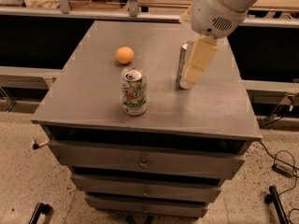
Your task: Knock 7up can over
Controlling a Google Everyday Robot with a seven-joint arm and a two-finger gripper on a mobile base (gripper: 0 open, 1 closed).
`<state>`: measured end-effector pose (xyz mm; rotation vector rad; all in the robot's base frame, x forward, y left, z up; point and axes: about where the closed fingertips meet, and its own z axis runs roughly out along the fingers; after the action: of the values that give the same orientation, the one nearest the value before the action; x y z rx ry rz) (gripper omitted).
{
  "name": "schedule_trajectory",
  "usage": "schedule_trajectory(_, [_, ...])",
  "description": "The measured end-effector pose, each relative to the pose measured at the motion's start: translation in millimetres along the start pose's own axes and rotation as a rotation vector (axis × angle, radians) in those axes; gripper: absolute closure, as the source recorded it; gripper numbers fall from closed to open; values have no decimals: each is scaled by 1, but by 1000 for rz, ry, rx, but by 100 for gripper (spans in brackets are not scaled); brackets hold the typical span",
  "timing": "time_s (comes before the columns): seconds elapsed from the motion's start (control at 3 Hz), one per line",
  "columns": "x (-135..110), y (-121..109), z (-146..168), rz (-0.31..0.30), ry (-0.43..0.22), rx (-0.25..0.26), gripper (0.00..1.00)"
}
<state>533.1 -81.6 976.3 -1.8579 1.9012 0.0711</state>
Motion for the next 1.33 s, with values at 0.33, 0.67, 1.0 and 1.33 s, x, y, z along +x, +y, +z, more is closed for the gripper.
schedule_trajectory(0.33, [-10,7,5,5,-103,4,0])
schedule_trajectory(0.67, [-31,28,21,8,-360,21,0])
schedule_trajectory(1.0, [-59,45,30,9,-562,32,0])
schedule_trajectory(1.33, [-89,61,22,-2,-655,30,0])
